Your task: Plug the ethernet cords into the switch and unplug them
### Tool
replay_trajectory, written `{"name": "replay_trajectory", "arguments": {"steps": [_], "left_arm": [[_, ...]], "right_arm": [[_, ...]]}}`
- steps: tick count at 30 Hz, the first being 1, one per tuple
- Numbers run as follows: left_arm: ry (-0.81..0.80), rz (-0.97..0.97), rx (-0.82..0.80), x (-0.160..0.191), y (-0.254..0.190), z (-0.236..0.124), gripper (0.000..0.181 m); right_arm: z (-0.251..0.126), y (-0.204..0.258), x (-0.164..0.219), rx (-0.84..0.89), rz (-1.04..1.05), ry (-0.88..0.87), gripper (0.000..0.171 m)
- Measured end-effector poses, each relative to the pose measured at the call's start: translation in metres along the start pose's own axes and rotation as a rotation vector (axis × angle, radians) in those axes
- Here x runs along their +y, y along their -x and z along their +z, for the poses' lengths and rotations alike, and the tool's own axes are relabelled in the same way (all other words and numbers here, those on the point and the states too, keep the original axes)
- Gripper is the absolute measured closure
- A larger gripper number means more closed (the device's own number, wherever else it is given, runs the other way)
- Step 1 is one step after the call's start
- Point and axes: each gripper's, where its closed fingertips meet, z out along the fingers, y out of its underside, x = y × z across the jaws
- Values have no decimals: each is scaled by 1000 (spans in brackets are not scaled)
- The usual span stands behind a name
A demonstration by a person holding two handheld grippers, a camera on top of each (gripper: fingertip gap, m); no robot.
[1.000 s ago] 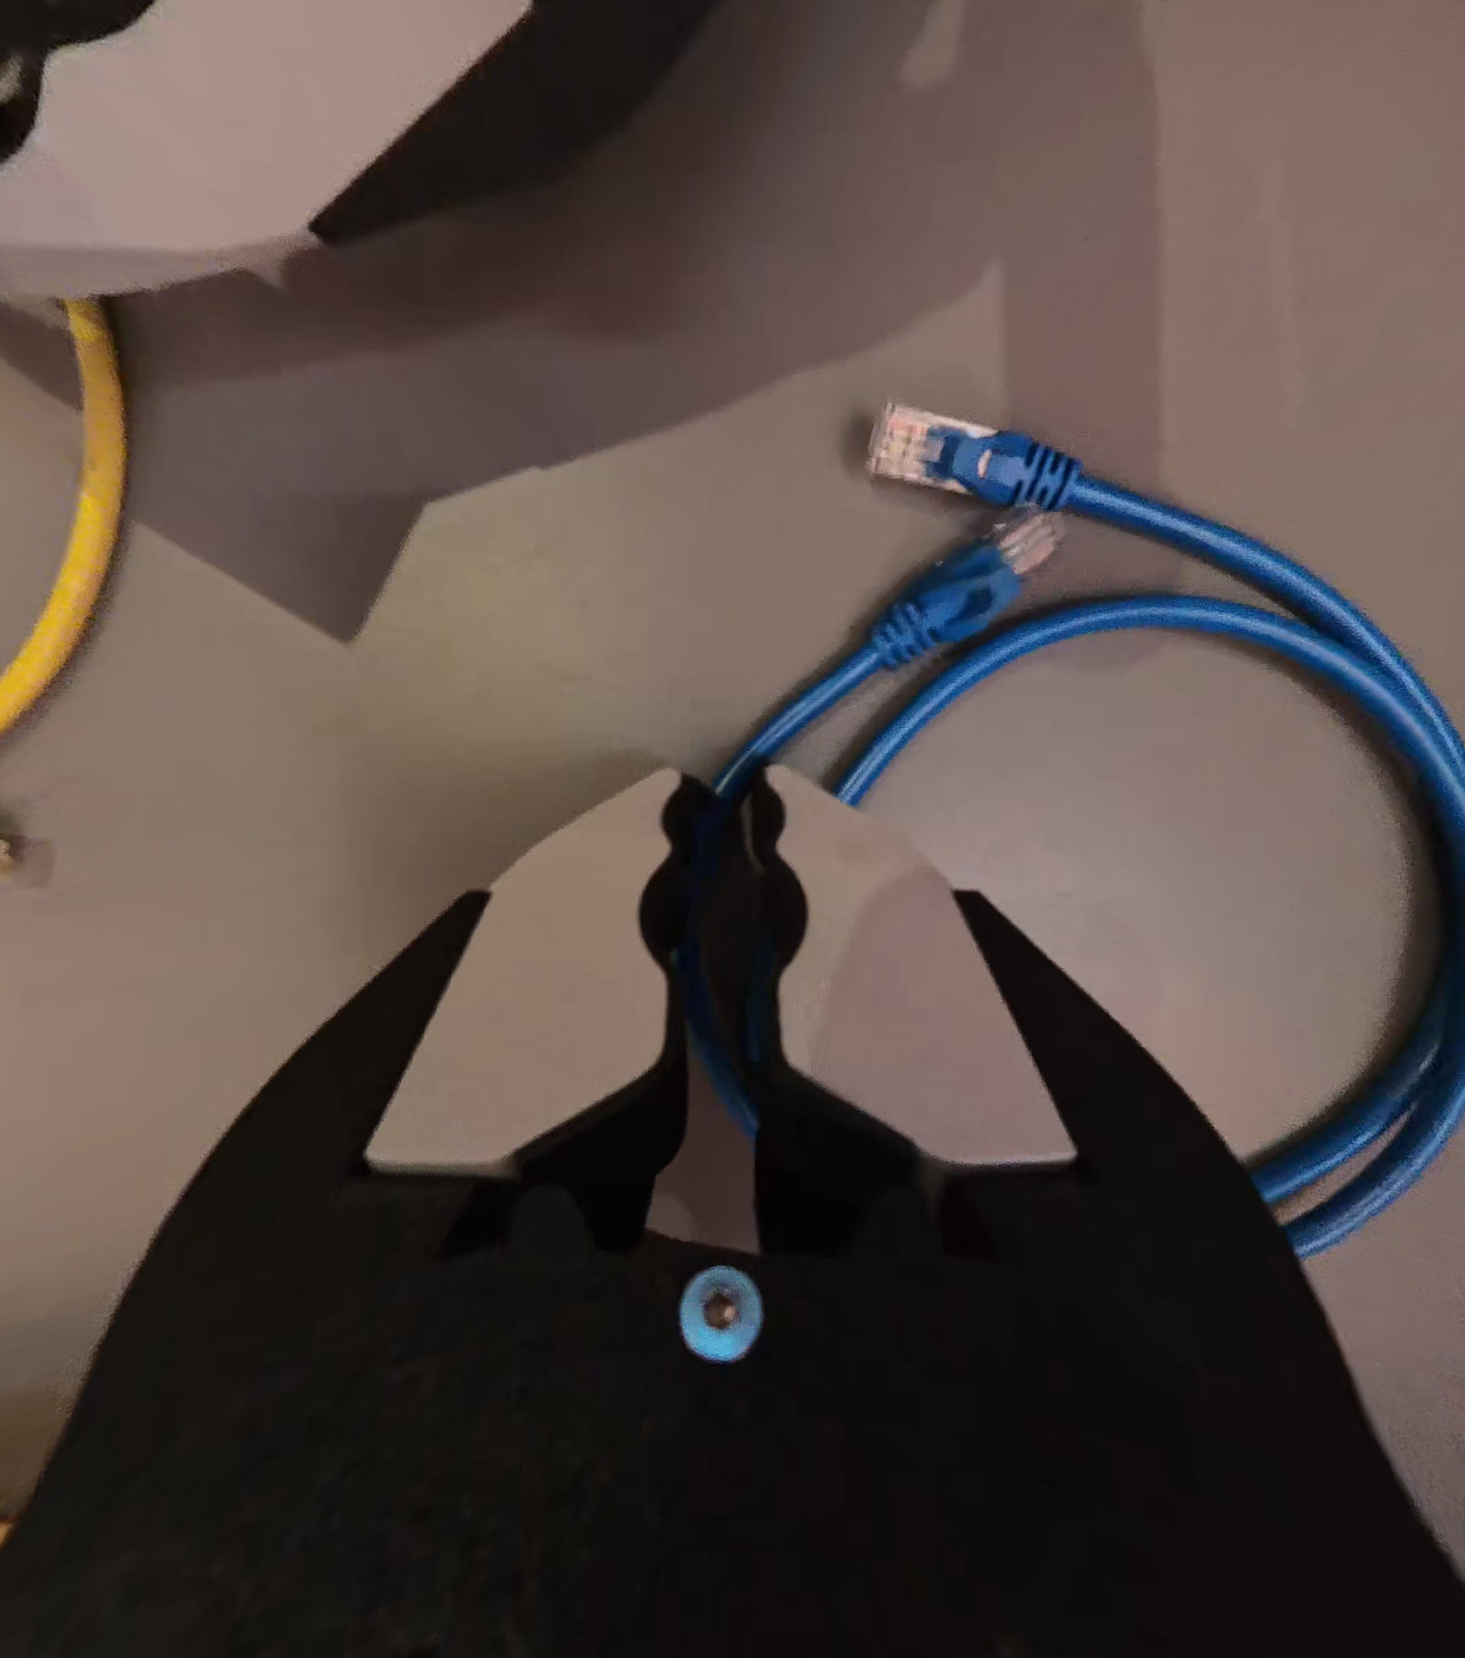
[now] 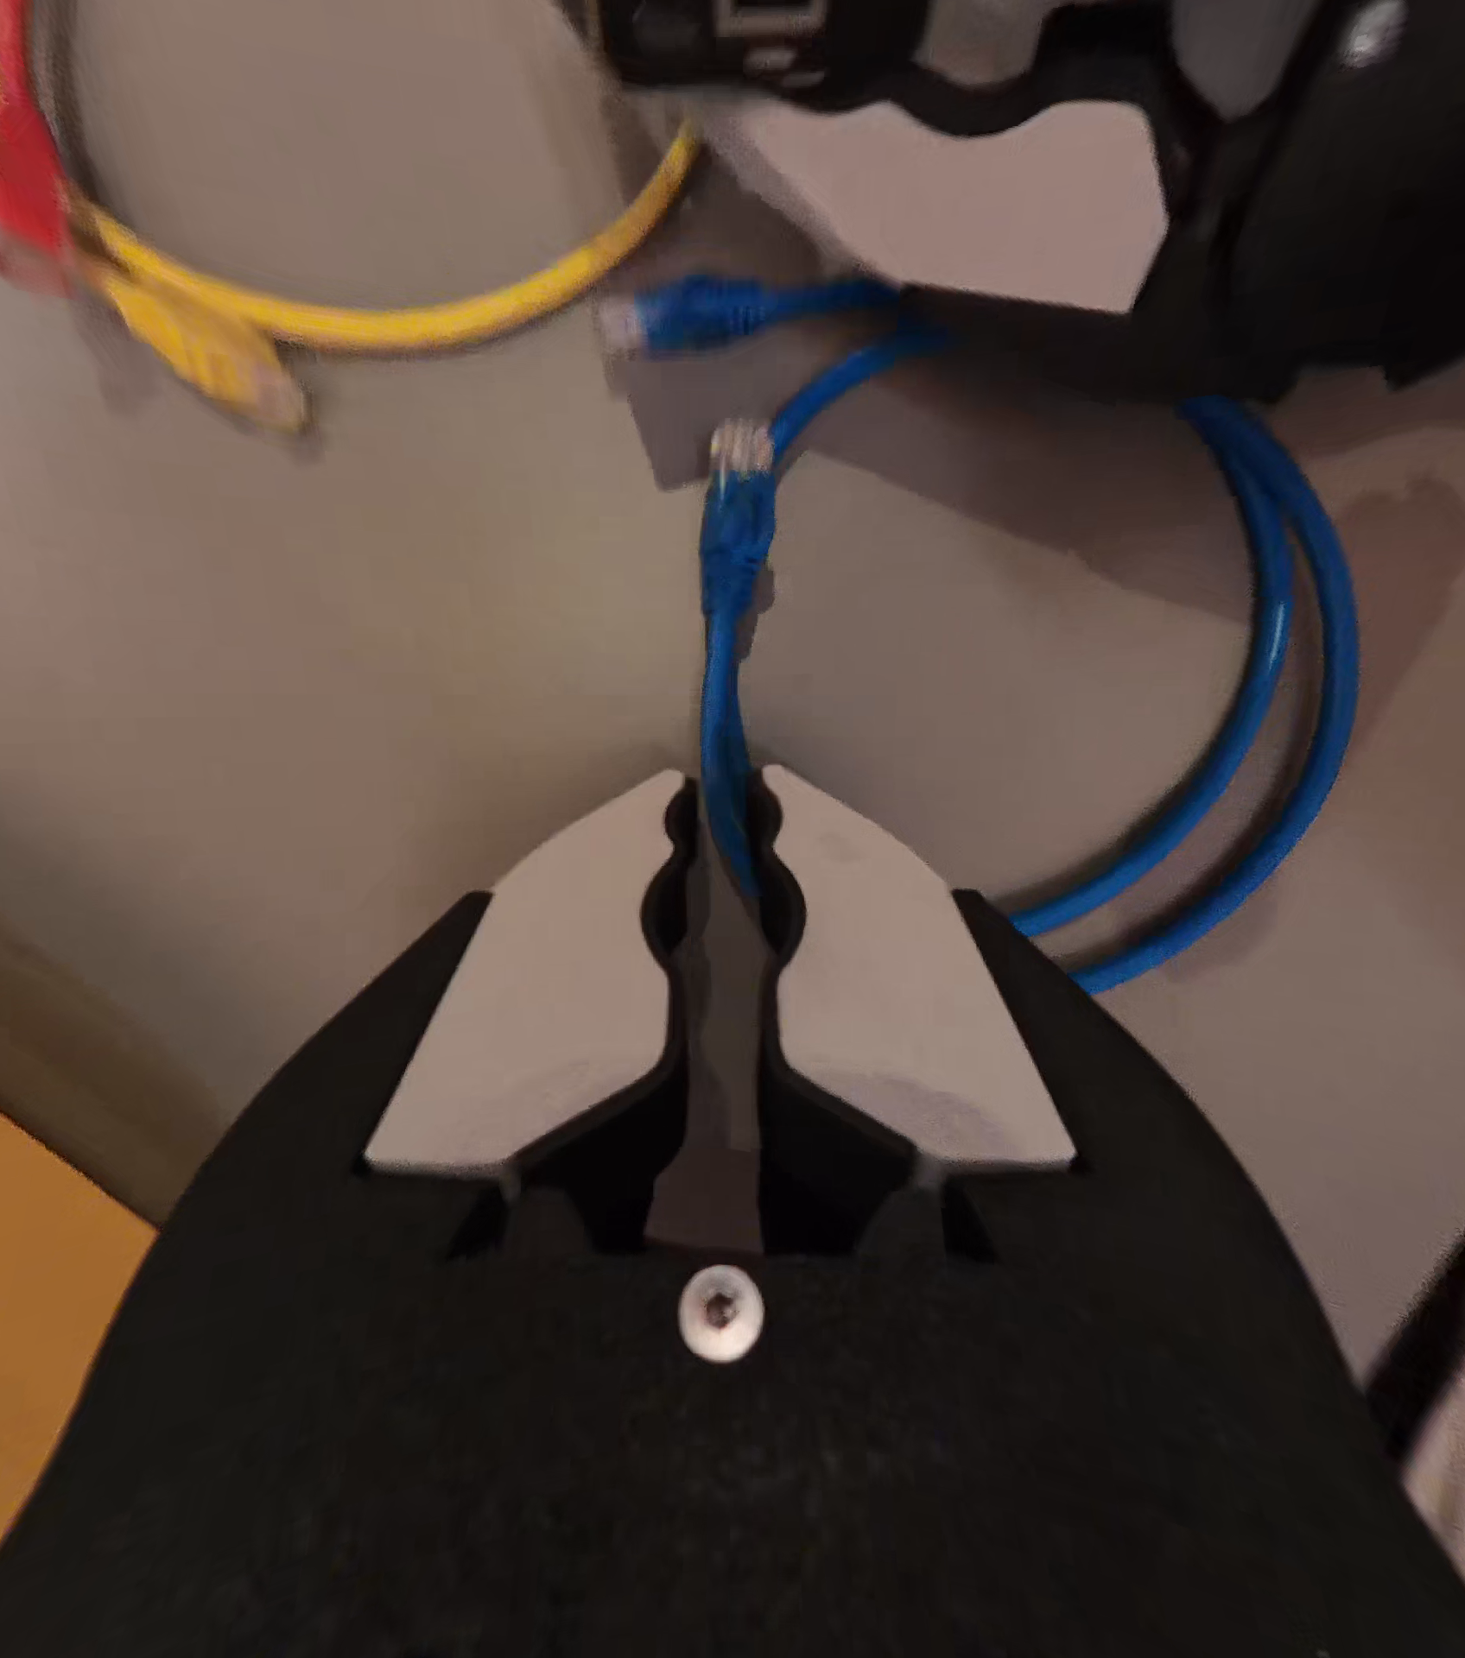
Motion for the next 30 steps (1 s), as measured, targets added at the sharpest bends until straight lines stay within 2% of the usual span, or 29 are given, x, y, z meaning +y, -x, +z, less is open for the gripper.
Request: {"name": "replay_trajectory", "arguments": {"steps": [1, 3, 5, 8, 12, 13, 15, 20, 30], "left_arm": [[-38, 66, -25, -6, -1, -1, 163], [-101, 237, -94, -17, 1, -2, 154], [-163, 399, -141, -26, 3, -3, 155], [-246, 468, -145, -40, 4, 0, 157], [-126, 372, -50, -23, 1, 20, 153], [-117, 362, -53, -21, 2, 23, 165], [-108, 351, -71, -20, 5, 24, 174], [-82, 315, -69, -18, 7, 20, 177], [-178, 8, 158, -47, -4, -14, 178]], "right_arm": [[0, -2, 1, -1, 21, -3, 145], [-1, -4, 1, 0, 44, -9, 145], [-2, -5, 0, -4, 52, -17, 145], [-2, -4, -1, -11, 60, -25, 145], [-2, -5, -1, -21, 83, -31, 145], [-2, -6, -1, -25, 92, -34, 145], [-2, -7, -1, -29, 109, -38, 145], [-1, -5, 0, -35, 99, -38, 145], [-5, 2, -14, 2, -72, -33, 145]]}}
